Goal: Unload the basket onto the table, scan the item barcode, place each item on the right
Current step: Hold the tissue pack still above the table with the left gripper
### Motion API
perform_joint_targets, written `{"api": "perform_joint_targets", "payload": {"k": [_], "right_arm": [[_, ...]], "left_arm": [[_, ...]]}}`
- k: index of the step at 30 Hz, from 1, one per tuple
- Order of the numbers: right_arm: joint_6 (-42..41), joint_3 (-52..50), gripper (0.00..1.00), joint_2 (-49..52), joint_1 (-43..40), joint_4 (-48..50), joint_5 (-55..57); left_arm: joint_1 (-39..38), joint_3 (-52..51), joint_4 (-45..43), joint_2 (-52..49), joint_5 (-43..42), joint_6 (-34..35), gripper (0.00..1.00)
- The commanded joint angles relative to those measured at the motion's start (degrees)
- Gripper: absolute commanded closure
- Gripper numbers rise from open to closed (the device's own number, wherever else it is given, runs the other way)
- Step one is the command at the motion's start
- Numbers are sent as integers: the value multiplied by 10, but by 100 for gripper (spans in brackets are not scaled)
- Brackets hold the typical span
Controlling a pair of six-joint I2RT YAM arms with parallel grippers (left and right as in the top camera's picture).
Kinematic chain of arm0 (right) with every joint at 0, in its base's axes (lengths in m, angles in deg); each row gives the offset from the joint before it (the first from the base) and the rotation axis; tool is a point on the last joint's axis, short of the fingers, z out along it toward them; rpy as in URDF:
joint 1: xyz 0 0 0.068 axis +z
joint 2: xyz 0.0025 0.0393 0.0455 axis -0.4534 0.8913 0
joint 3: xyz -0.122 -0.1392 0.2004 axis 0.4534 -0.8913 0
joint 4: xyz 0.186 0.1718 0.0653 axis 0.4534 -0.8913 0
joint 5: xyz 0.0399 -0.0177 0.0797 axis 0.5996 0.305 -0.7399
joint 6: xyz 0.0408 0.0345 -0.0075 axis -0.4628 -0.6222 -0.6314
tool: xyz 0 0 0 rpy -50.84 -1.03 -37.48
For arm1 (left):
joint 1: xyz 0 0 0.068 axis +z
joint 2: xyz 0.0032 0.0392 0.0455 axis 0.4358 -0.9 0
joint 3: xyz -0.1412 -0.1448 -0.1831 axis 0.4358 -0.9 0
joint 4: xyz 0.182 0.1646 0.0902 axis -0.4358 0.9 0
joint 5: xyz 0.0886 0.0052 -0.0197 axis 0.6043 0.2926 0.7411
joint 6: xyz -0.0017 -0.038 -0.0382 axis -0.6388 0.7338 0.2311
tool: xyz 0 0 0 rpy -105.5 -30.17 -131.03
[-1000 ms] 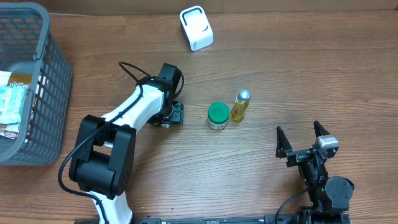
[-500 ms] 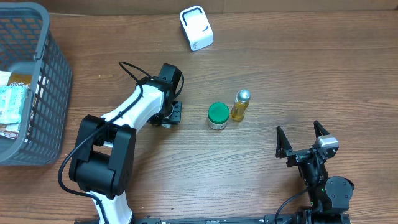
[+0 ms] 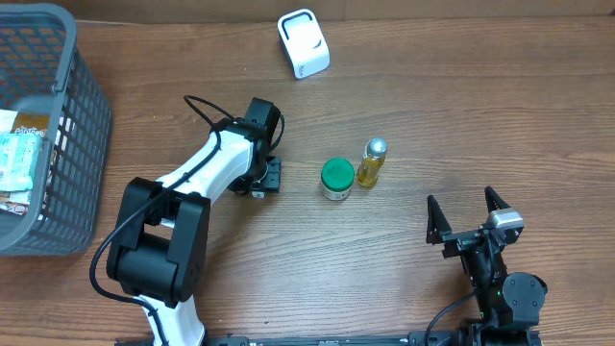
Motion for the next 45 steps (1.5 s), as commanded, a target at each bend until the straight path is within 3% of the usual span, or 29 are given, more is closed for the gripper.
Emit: {"api": "perform_joint_targets", "payload": {"k": [1,2,3,4,5,6,9,16,19,20,22,23,24,28,29,30,31,35,39,40,42,43,45], "right_arm": [[-2,-6,0,-4,-2,3,-3],[-2,-6,0,-4,-2,3,-3],[-2,-6,0,-4,-2,3,-3],[-2,-6,0,-4,-2,3,-3],[-2,-6,0,-4,-2,3,-3],[-2,-6,0,-4,-2,3,-3],[-2,-6,0,-4,-2,3,-3],[-2,-6,0,-4,-2,3,-3],[-2,-6,0,-4,-2,3,-3],[-2,-6,0,-4,-2,3,-3],[-2,-6,0,-4,-2,3,-3],[-2,-6,0,-4,-2,3,-3],[-2,-6,0,-4,-2,3,-3],[-2,-6,0,-4,-2,3,-3],[-2,-6,0,-4,-2,3,-3],[-2,-6,0,-4,-2,3,-3],[-2,-6,0,-4,-2,3,-3],[-2,-6,0,-4,-2,3,-3],[-2,-6,0,-4,-2,3,-3],[-2,-6,0,-4,-2,3,-3],[-2,-6,0,-4,-2,3,-3],[-2,-6,0,-4,-2,3,-3],[-2,-6,0,-4,-2,3,-3]], "left_arm": [[1,6,-2,-7,-4,-3,80],[1,6,-2,-7,-4,-3,89],[1,6,-2,-7,-4,-3,89],[1,6,-2,-7,-4,-3,82],[1,6,-2,-7,-4,-3,63],[1,6,-2,-7,-4,-3,51],[1,11,0,-7,-4,-10,35],[6,24,-16,-7,2,-14,30],[13,24,-26,-7,-1,-14,38],[15,24,-26,-7,-3,-14,47],[16,24,-26,-7,-7,-14,79],[16,24,-26,-7,-7,-14,90],[16,24,-25,-7,-7,-14,93],[16,24,-26,-7,-9,-14,93],[16,24,-26,-7,-9,-14,85],[16,24,-26,-7,-10,-14,67],[16,24,-26,-7,-10,-14,61],[16,24,-26,-7,-11,-14,48],[16,24,-28,-7,-11,-14,42],[16,24,-28,-7,-11,-14,48],[16,24,-28,-7,-11,-14,91],[16,24,-28,-7,-11,-14,96],[16,24,-28,-7,-11,-14,96]]}}
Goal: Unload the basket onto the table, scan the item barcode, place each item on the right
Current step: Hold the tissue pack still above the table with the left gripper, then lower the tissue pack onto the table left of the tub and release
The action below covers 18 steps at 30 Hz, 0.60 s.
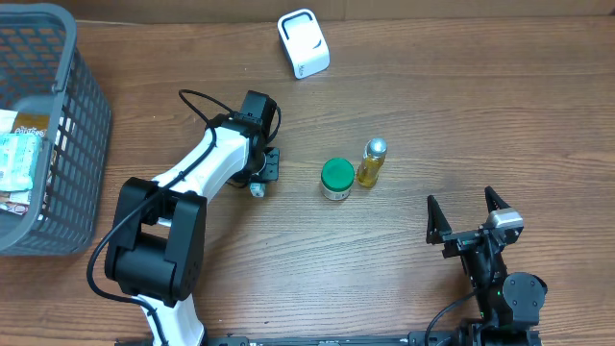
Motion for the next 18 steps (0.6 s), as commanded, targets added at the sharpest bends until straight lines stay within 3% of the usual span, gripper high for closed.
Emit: {"api": "perform_joint_targets", "payload": {"k": [1,3,6,11,18], "right_arm": [[-2,-6,0,-4,-2,3,-3],[-2,-6,0,-4,-2,3,-3],[-2,-6,0,-4,-2,3,-3],[-2,-6,0,-4,-2,3,-3],[-2,-6,0,-4,-2,3,-3]], "left_arm": [[3,9,-2,-7,-7,-6,96],[3,9,-2,-7,-8,-6,95],[3,9,-2,-7,-11,-6,64],[3,9,6,-7,-15,-6,65],[3,9,6,-7,-46,-4,79]]}}
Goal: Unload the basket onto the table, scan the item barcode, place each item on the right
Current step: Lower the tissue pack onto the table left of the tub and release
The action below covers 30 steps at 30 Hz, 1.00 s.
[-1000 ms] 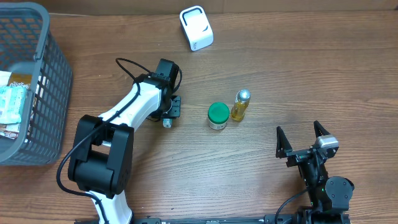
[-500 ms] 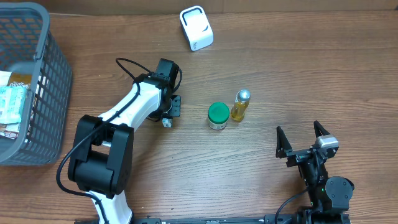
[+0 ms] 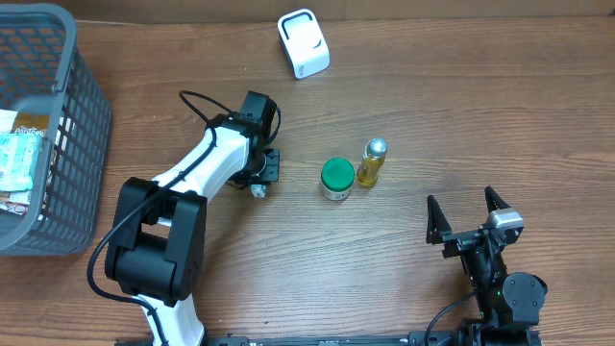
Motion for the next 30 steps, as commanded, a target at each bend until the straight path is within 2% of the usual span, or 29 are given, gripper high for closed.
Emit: {"api": "perform_joint_targets", "payload": {"k": [1,7,14,20,30], "right_arm": [[-2,-6,0,-4,-2,3,-3],[-2,-6,0,-4,-2,3,-3],[-2,-6,0,-4,-2,3,-3],[-2,-6,0,-4,-2,3,-3],[-2,-6,0,-4,-2,3,-3]], "left_arm": [[3,9,-6,-6,-44,-4,80],[-4,9,-27,-6,-62,26,81],[-41,9,-38,-6,-60,41,77],[-79,9,-37,-6,-43,88,74],[-107,9,-37,-6,-48,117,75]]}}
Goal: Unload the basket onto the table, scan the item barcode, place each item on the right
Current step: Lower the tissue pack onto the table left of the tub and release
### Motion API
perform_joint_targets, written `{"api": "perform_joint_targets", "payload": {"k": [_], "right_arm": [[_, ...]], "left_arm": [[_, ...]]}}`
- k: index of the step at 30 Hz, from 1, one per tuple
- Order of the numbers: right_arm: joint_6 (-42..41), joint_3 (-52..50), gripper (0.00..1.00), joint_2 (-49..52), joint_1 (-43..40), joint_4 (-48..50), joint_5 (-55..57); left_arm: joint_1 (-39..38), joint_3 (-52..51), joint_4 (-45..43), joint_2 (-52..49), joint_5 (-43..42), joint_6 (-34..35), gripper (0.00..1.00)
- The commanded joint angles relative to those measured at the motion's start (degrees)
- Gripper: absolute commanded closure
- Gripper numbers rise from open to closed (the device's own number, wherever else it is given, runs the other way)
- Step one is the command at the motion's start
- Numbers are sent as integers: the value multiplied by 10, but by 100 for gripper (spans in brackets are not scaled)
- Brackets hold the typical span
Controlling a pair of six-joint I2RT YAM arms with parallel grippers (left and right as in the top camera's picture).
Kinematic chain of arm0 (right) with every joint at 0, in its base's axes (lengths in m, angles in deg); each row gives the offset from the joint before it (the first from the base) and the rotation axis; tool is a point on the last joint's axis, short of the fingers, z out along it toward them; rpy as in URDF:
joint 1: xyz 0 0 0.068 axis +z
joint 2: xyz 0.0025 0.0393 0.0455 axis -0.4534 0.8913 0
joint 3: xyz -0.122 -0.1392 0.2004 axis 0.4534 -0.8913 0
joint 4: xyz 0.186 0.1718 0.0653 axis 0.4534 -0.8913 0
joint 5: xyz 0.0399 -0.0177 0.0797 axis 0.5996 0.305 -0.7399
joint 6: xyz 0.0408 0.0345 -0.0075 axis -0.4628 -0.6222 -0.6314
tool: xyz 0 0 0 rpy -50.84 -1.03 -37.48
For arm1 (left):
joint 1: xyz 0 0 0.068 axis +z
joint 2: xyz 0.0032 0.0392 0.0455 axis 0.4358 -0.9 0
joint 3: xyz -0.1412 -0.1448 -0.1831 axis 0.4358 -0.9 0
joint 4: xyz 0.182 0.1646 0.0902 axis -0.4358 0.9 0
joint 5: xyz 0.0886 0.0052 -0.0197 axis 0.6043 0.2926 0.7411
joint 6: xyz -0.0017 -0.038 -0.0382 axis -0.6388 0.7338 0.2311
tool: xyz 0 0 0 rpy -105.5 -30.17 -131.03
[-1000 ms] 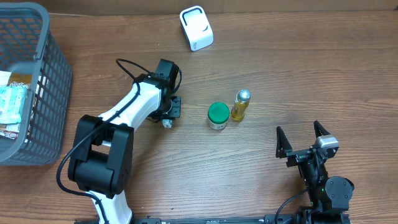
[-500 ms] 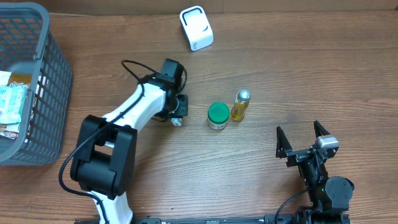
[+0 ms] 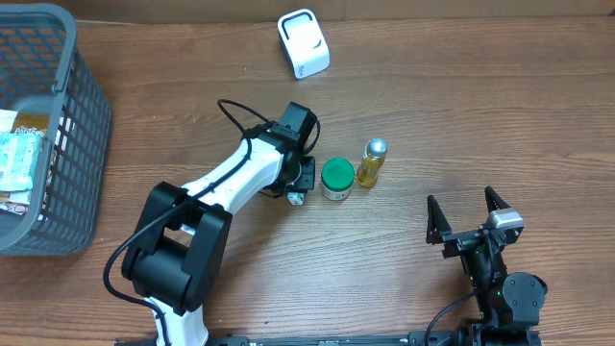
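A small jar with a green lid (image 3: 336, 178) stands mid-table. Touching its right side is a little bottle of yellow liquid with a silver cap (image 3: 372, 161). The white barcode scanner (image 3: 304, 43) sits at the far edge. My left gripper (image 3: 305, 181) is low over the table just left of the jar, fingers pointing at it and nothing seen between them; this view does not show how far apart they are. My right gripper (image 3: 467, 213) rests open near the front right, well away from both items.
A grey mesh basket (image 3: 72, 125) holding several packets stands at the far left. The left arm's white links and black cable stretch from the front left toward the jar. Bare wooden table lies between the items and the scanner.
My left gripper has moved to the right, from a spot well left of the jar to right beside it. The jar, bottle, scanner and right arm are unchanged.
My left gripper hovered left of the jar with a gap between them, shifted slightly farther left and back, stayed there, and now stands right next to the green-lidded jar. The items and my right gripper stayed put throughout.
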Motion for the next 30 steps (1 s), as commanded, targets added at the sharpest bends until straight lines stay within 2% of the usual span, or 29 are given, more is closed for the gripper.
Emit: {"api": "perform_joint_targets", "payload": {"k": [1,15,19,21,23,25,30], "right_arm": [[-2,-6,0,-4,-2,3,-3],[-2,-6,0,-4,-2,3,-3],[-2,-6,0,-4,-2,3,-3],[-2,-6,0,-4,-2,3,-3],[-2,-6,0,-4,-2,3,-3],[-2,-6,0,-4,-2,3,-3],[-2,-6,0,-4,-2,3,-3]], "left_arm": [[-10,9,-2,-6,0,20,75],[-23,9,-2,-6,1,28,74],[-23,9,-2,-6,2,28,64],[-23,9,-2,-6,4,28,47],[-23,10,-2,-5,6,28,39],[-22,10,-1,-3,7,28,36],[-12,38,26,-1,7,21,35]]}}
